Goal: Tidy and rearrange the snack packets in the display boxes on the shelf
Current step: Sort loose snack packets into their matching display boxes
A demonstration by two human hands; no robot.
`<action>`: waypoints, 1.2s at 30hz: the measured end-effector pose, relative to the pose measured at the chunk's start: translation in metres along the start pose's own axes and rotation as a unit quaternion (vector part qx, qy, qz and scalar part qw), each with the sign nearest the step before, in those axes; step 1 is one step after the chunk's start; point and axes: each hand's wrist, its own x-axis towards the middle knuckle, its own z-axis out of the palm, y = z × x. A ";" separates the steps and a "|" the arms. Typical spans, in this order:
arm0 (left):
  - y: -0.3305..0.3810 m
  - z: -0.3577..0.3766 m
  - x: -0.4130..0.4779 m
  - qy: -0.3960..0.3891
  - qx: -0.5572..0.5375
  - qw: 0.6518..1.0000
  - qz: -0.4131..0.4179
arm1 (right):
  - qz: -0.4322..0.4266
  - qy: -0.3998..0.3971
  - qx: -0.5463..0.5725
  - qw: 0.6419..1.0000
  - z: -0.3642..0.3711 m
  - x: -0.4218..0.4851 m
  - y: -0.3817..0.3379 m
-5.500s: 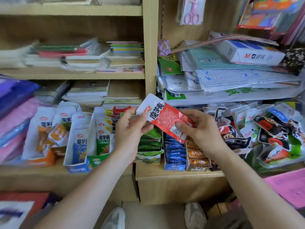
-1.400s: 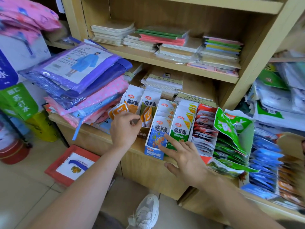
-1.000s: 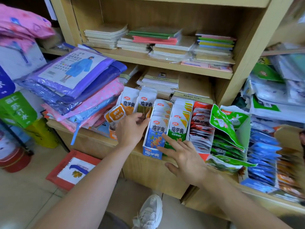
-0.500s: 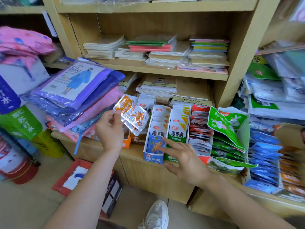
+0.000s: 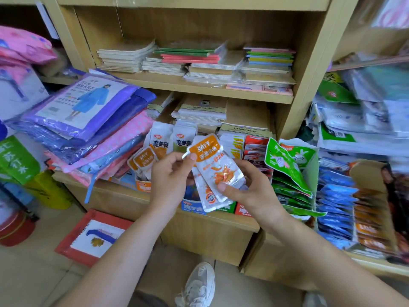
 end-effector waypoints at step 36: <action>0.039 0.137 -0.065 -0.255 -0.024 0.965 -0.049 | -0.118 0.398 -0.364 0.833 -0.231 -0.081 -0.048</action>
